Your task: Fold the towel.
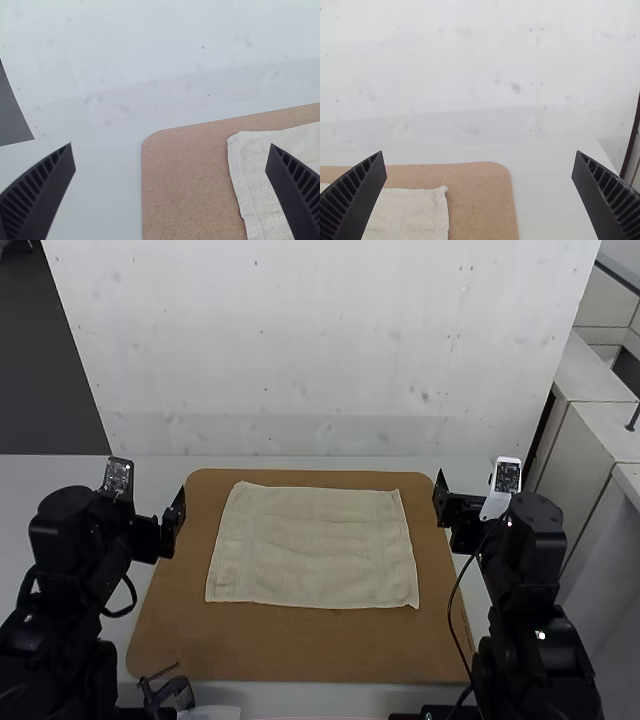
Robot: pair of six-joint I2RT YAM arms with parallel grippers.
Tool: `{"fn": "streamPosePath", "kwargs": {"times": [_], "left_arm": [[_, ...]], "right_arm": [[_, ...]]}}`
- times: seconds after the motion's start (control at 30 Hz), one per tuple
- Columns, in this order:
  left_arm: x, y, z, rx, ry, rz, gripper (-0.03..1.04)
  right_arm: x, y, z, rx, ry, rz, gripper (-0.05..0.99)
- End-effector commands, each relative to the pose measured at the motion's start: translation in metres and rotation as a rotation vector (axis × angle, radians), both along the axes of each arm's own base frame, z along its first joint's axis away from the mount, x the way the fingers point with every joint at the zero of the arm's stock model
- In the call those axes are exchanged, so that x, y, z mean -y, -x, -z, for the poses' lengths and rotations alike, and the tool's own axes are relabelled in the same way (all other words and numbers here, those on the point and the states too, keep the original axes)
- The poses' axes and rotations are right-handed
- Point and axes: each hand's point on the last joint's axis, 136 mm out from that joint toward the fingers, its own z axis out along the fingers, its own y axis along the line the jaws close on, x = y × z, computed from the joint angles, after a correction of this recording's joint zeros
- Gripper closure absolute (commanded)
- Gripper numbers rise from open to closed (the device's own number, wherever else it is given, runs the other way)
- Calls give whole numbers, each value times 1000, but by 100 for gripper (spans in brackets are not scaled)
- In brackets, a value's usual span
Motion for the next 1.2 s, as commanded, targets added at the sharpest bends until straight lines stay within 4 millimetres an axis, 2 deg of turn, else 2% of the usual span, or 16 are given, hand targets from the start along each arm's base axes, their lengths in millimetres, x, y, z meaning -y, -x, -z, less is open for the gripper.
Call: {"fn": "streamPosePath", "kwargs": {"times": [0.0, 0.57, 0.73, 0.8, 0.9, 1.03, 1.17], "left_arm": [[2, 1, -16, 33, 69, 12, 3], [-1, 0, -14, 31, 37, -8, 3], [-2, 1, -16, 34, 29, -12, 3], [-2, 4, -22, 20, 40, -11, 3], [1, -1, -27, -55, 70, -9, 3], [5, -16, -21, -176, 83, -6, 2], [10, -33, -15, -272, 94, -2, 2]], "right_arm": [[-4, 1, -8, 19, -14, -22, -2], [-3, 1, -8, 19, -13, -13, -2], [-2, 1, -9, 21, -13, -10, -3], [-3, 2, -10, 24, -12, -13, -3], [-6, 2, -23, 37, -13, -30, -3], [-9, -10, -30, -55, -12, -45, -3], [-11, -33, -17, -194, -7, -44, -3]]}}
